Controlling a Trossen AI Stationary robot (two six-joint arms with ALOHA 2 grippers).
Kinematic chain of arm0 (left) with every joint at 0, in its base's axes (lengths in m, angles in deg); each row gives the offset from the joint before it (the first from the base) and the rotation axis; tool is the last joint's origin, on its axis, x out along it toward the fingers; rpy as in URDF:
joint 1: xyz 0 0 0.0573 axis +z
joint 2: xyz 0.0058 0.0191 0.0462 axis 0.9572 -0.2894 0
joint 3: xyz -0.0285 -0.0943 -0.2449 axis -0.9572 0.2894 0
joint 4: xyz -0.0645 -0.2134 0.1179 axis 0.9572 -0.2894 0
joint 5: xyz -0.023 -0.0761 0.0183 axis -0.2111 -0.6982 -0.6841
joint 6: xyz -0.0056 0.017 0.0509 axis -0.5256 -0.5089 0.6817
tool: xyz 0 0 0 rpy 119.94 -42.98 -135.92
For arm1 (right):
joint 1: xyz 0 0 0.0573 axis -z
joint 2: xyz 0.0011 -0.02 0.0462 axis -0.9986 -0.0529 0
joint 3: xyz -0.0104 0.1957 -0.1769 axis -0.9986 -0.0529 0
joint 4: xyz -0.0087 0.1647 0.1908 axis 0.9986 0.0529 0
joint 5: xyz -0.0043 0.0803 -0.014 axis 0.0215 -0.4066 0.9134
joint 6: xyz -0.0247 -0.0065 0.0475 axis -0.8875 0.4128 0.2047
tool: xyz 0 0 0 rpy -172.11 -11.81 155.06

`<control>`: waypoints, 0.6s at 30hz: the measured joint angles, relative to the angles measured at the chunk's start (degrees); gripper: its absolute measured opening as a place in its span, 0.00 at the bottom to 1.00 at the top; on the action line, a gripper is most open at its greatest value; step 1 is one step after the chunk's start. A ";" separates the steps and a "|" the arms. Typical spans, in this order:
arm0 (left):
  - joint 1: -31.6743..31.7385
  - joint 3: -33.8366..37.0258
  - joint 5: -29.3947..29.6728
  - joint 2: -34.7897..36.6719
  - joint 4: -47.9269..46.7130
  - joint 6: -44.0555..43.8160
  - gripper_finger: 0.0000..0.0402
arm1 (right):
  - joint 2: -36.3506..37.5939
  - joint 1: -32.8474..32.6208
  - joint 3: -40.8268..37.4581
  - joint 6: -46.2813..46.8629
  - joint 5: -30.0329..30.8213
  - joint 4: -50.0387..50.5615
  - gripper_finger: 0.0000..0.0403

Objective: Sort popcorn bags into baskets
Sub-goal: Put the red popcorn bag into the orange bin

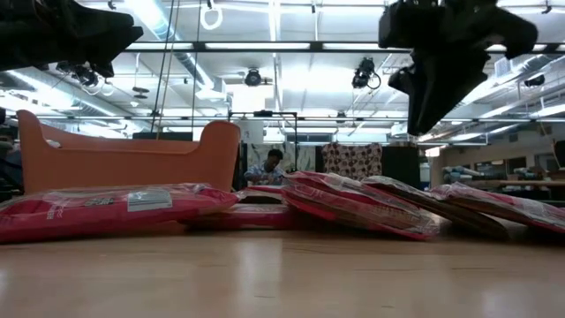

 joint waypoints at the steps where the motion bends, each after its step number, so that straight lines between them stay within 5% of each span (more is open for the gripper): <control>1: 0.02 0.01 0.00 0.01 0.00 0.00 0.35 | -1.78 -0.84 1.80 -0.64 0.06 1.66 0.25; 9: 0.01 0.01 0.00 -0.01 0.00 0.00 0.35 | -13.07 -5.72 12.85 -6.46 -0.09 10.37 0.28; 18: 0.00 0.01 0.02 0.01 0.00 0.00 0.35 | -25.23 -8.76 25.05 -10.64 -0.04 23.11 0.44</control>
